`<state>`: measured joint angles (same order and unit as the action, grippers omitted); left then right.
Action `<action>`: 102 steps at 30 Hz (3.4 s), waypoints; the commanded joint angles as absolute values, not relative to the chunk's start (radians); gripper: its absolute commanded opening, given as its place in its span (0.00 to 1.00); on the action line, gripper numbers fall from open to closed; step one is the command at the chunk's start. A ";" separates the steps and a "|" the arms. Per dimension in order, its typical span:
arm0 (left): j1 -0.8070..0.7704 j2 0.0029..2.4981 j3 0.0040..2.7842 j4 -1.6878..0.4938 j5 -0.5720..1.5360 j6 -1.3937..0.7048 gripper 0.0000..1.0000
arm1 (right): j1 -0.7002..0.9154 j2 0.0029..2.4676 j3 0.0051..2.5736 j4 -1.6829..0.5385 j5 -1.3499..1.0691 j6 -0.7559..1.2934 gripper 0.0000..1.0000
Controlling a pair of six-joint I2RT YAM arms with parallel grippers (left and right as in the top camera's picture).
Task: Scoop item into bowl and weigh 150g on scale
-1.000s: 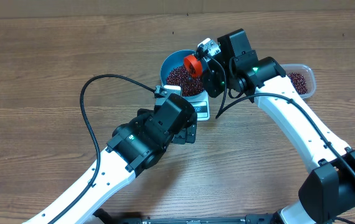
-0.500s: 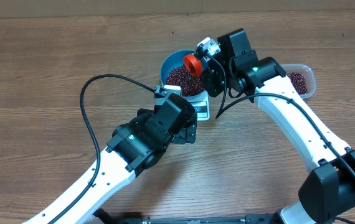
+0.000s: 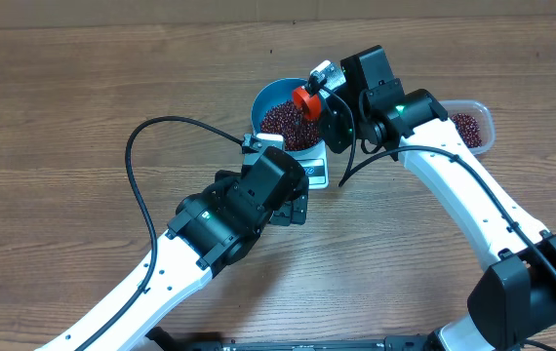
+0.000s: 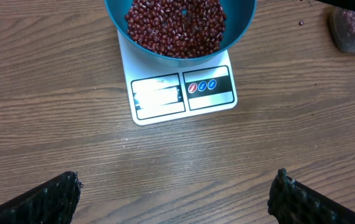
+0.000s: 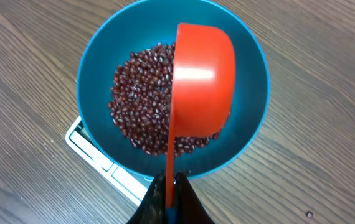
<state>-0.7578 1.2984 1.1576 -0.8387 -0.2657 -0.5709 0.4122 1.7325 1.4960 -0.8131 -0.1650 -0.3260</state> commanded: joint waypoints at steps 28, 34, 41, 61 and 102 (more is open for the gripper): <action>-0.760 1.302 1.161 -0.838 -0.276 -0.583 0.99 | 0.410 1.713 1.511 -0.820 -0.293 -0.049 0.04; -0.760 1.302 1.161 -0.838 -0.276 -0.583 1.00 | 0.410 1.713 1.511 -0.820 -0.293 -0.049 0.04; -0.760 1.302 1.161 -0.838 -0.276 -0.583 1.00 | 0.410 1.713 1.510 -0.822 -0.294 -0.048 0.04; -0.760 1.302 1.161 -0.838 -0.276 -0.583 1.00 | 0.007 1.542 1.513 -0.939 -0.438 0.007 0.04; -0.760 1.303 1.161 -0.838 -0.276 -0.583 1.00 | -0.048 1.604 1.430 -1.044 0.144 0.493 0.07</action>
<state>-0.7578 1.2984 1.1576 -0.8387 -0.2657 -0.5709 -0.0452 1.5692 1.4776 -1.0794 0.2043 0.2726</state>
